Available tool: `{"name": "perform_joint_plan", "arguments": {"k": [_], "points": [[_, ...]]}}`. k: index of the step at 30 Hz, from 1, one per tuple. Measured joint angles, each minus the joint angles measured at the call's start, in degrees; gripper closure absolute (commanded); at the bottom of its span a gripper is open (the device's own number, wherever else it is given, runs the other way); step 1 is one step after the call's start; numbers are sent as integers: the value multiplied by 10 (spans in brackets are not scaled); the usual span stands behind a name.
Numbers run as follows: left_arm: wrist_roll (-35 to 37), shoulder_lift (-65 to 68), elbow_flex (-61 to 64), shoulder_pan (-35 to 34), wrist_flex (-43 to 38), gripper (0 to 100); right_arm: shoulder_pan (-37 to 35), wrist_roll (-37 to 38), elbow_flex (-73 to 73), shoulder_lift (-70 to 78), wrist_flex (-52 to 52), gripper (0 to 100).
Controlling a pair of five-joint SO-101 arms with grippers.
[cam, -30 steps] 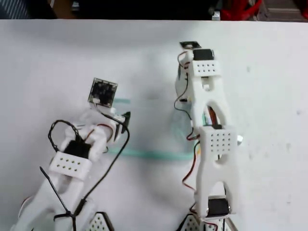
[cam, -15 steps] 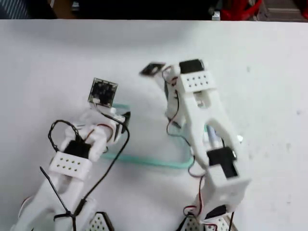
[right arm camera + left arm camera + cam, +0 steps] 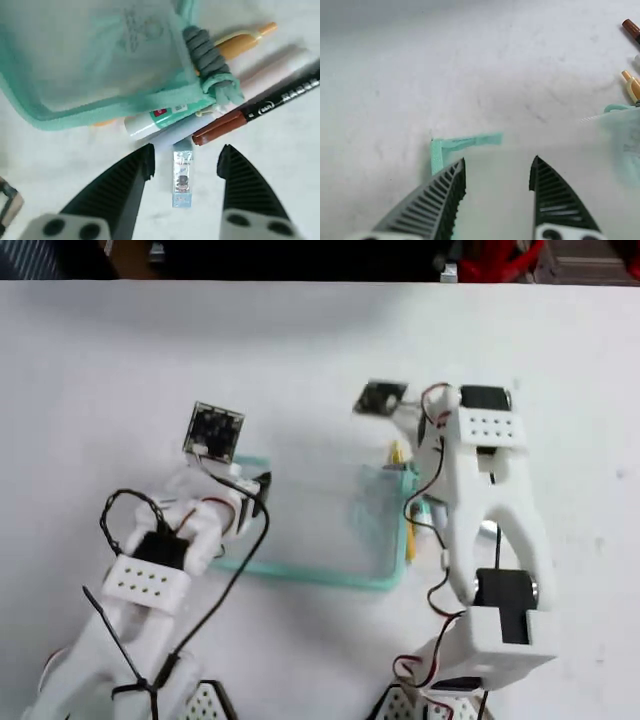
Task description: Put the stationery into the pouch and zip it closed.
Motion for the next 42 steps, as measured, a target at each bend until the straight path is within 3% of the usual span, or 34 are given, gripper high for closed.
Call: {"name": "perform_joint_plan", "arguments": {"k": [9, 17, 19, 22, 25, 32, 42], "points": [[0, 0, 0, 0, 0, 789, -4, 47, 67, 4, -145, 790], [0, 0, 0, 0, 0, 789, -57, 48, 90, 15, -200, 796], [0, 0, 0, 0, 0, 789, -66, 48, 90, 21, -209, 842], [0, 0, 0, 0, 0, 789, -73, 48, 90, 46, -229, 994], [0, 0, 0, 0, 0, 789, -76, 48, 89, 68, -256, 976], [0, 0, 0, 0, 0, 789, -77, 48, 89, 52, -256, 981], [0, 0, 0, 0, 0, 787, -86, -42, 90, -165, -190, 981]]}}
